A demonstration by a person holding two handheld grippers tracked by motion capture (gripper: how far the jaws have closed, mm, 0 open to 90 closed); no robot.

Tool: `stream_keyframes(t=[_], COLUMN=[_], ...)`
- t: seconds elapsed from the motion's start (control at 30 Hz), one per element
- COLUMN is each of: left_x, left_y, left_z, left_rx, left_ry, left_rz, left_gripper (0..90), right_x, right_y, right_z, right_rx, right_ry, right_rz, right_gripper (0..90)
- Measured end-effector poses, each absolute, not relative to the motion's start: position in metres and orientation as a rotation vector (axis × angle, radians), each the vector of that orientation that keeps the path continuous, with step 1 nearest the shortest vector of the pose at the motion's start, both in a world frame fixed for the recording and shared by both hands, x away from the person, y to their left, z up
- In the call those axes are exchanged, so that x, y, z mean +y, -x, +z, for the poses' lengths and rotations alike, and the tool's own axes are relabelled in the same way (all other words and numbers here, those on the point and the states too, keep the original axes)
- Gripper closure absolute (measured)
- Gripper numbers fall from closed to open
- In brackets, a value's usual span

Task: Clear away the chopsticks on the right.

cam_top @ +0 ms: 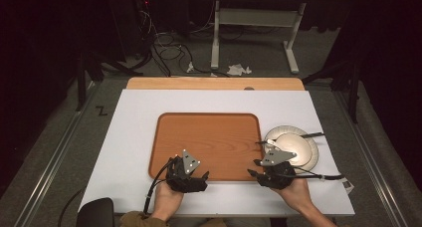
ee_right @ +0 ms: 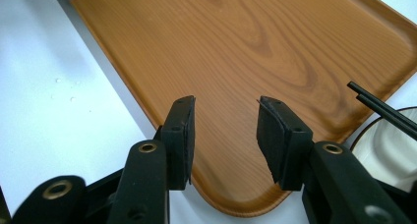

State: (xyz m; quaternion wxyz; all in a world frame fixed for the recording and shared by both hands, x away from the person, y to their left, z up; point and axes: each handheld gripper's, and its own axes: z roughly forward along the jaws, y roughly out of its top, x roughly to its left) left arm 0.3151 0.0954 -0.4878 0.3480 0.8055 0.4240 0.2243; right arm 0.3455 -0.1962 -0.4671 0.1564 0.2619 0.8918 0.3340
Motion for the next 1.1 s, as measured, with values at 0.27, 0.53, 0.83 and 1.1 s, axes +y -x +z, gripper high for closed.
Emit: stream_keyframes(t=[0.27,0.53,0.83,1.1], left_x=[0.096,0.096,0.096,0.096], left_y=[-0.315,-0.315,-0.315,-0.314], left_z=[-0.488,-0.489,-0.489,-0.489], left_rx=[1.102,1.109,1.107,1.102], left_ry=[-2.09,-2.089,-2.092,-2.092], left_rz=[0.577,0.573,0.571,0.573], left_gripper=[16.5,16.4,16.5,16.4], right_x=[-0.2,-0.201,-0.204,-0.207], right_y=[-0.347,-0.347,-0.345,-0.344], right_z=[-0.467,-0.465,-0.46,-0.456], right_rx=[2.565,2.56,2.564,2.567], right_ry=[-0.759,-0.763,-0.768,-0.772], right_rz=[0.967,0.978,1.008,1.026], right_gripper=[59.4,58.4,59.0,59.0])
